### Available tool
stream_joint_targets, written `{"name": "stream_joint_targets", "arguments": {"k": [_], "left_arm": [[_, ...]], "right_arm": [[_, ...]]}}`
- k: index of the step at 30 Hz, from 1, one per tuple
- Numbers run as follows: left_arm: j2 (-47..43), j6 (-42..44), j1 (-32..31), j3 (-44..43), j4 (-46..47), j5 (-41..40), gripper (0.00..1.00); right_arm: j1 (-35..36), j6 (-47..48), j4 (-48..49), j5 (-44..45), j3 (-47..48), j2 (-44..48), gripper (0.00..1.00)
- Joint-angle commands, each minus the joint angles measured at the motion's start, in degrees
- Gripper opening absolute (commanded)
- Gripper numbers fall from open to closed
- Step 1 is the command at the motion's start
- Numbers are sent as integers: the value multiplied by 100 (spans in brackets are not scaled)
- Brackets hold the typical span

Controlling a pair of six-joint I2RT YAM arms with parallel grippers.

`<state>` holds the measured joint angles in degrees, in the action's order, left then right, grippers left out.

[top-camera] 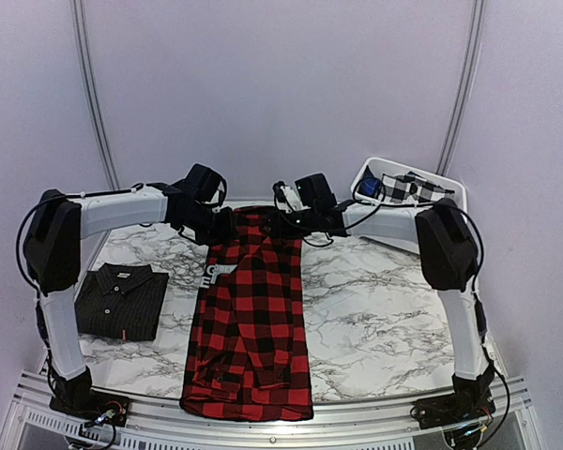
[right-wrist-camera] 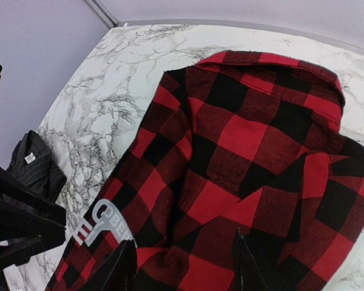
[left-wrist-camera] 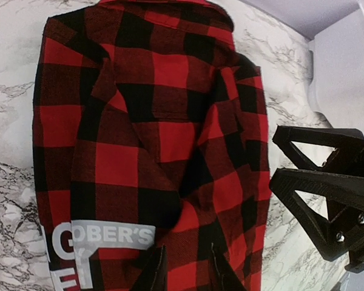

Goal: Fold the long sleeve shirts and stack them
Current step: Smooth out the rectangle-folded shirt at the center of the board.

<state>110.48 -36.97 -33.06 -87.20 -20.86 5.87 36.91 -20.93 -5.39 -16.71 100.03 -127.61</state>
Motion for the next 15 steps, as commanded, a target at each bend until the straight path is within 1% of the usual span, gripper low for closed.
{"name": "stream_joint_targets", "arguments": {"k": [1,4,9,12,15], "left_arm": [[522,279,416,-505,259,539,24],[1131,319,664,-916,379,902,21],[2038,275,1039,-1518,622,1373,18],[2454,94,1242,-1655,842,1620,18],[2689,-89,1449,-1618,904,1661,17]], "right_arm": [[-155,-83,-353,-222,788,-694,49],[-216,-213,-384,-375,1198,-1076,49],[-249,-431,-283,-478,1384,-1527,49],[-384,-665,-183,-609,1492,-1816,48],[-534,-1006,-47,-753,1633,-2094,47]]}}
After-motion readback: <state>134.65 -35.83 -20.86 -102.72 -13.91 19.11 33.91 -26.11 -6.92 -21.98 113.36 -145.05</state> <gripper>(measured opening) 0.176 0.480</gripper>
